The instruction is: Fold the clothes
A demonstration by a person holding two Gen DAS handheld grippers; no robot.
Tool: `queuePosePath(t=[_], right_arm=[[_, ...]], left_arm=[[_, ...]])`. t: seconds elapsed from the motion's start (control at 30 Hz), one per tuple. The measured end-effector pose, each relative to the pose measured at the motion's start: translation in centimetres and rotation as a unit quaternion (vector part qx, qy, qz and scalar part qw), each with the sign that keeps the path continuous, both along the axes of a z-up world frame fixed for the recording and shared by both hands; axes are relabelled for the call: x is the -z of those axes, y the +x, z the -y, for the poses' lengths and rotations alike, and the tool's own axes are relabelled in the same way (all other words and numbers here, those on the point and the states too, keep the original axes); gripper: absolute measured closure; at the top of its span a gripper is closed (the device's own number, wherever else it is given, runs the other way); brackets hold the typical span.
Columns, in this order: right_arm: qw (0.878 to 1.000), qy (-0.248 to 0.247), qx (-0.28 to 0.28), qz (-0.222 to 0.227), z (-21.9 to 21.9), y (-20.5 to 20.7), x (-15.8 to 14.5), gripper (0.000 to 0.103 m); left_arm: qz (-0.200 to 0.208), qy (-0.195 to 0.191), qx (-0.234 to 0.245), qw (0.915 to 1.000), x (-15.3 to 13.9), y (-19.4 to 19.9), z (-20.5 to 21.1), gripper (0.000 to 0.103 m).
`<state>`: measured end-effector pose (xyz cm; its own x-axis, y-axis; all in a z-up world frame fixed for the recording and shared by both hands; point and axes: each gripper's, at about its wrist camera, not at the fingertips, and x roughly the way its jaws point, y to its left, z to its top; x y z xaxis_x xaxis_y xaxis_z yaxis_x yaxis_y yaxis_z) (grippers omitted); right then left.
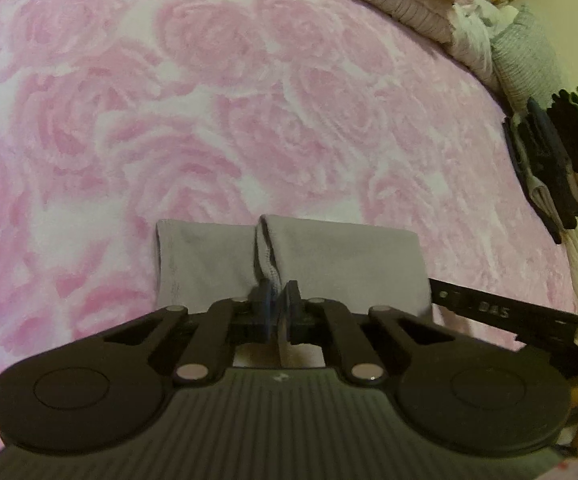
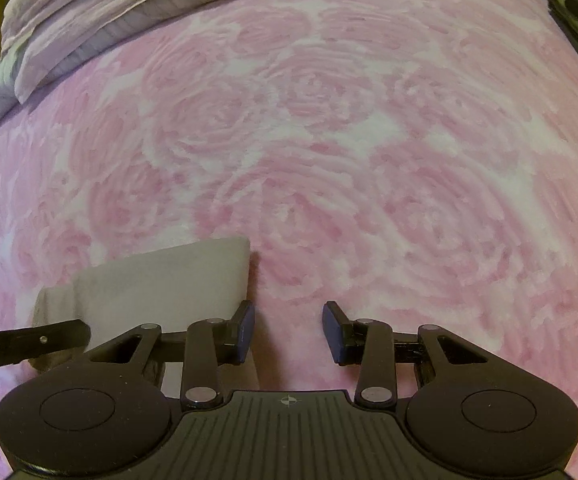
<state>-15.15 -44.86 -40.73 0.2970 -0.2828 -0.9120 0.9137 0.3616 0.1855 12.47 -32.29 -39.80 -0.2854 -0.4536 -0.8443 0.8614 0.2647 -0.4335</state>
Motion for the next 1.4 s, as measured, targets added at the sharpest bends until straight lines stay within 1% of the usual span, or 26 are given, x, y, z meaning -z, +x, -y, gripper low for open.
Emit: queuePosePath(t=[0.1,0.2,0.27,0.33,0.4,0.43,0.6,0.8,0.9,0.93,0.97,1.07,1.17,1.27,1.3,1.33,1.4], right_arm=[[1.0,-0.004,-0.016,-0.011,0.1,0.9,-0.2,0.068],[0.999,-0.019,-0.042,-0.017,-0.2,2.2,-0.8,0.068],[0.997,-0.037,-0.065,-0.025,-0.6,3.2,-1.2,0.068],[0.994,-0.05,-0.089,-0.031,-1.0,4.3,-1.4,0.068],[0.992,-0.055,-0.104,-0.034,-1.2,5.3,-1.3,0.068],[0.992,-0.055,-0.11,-0.035,-1.3,5.7,-1.3,0.068],[0.988,-0.064,-0.132,-0.044,-2.1,6.9,-0.9,0.068],[0.986,-0.071,-0.143,-0.049,-2.3,7.4,-0.7,0.068],[0.985,-0.073,-0.145,-0.053,-2.4,7.6,-0.3,0.068],[0.985,-0.074,-0.146,-0.052,-2.5,7.5,-0.3,0.068],[0.985,-0.076,-0.143,-0.05,-2.6,7.3,-0.3,0.068],[0.988,-0.079,-0.131,-0.032,-3.2,6.1,-1.0,0.068],[0.99,-0.078,-0.114,-0.018,-4.5,3.8,-2.1,0.068],[0.993,-0.062,-0.1,-0.008,-6.7,1.0,-3.0,0.068],[0.994,-0.055,-0.098,-0.004,-7.8,0.0,-3.3,0.068],[0.994,-0.048,-0.098,-0.003,-8.7,-0.8,-3.5,0.068],[0.995,-0.031,-0.097,-0.008,-10.4,-2.2,-3.5,0.068]], left_arm=[[-0.005,-0.015,-0.003,0.9999,-1.6,0.3,-0.7,0.1],[-0.01,-0.015,-0.017,0.9997,-3.0,1.2,-1.4,0.1],[-0.002,-0.007,-0.026,0.9996,-3.4,2.0,-1.8,0.1],[0.003,0.009,-0.035,0.9993,-3.0,3.0,-2.0,0.1],[0.004,0.028,-0.046,0.9985,-2.1,4.2,-2.3,0.1],[0.002,0.031,-0.047,0.9984,-1.8,4.5,-2.3,0.1],[0.006,0.032,-0.034,0.9989,-1.4,4.8,-2.3,0.1],[0.005,0.035,-0.042,0.9985,-0.9,5.8,-1.9,0.1],[0.013,0.05,-0.029,0.9983,0.2,5.6,-1.6,0.098],[0.011,0.047,-0.03,0.9984,0.5,5.7,-1.7,0.095],[0.007,0.043,-0.033,0.9985,0.6,5.9,-1.9,0.094],[-0.017,0.036,-0.063,0.9972,0.3,6.6,-3.2,0.089],[-0.026,0.032,-0.07,0.9967,-0.5,6.6,-5.7,0.089],[-0.063,0.035,-0.068,0.9951,-1.1,5.9,-9.7,0.088],[-0.077,0.033,-0.066,0.9943,-1.5,5.6,-11.1,0.087],[-0.091,0.031,-0.062,0.9934,-1.8,5.1,-12.4,0.084],[-0.117,0.027,-0.052,0.9914,-2.1,3.8,-14.7,0.079]])
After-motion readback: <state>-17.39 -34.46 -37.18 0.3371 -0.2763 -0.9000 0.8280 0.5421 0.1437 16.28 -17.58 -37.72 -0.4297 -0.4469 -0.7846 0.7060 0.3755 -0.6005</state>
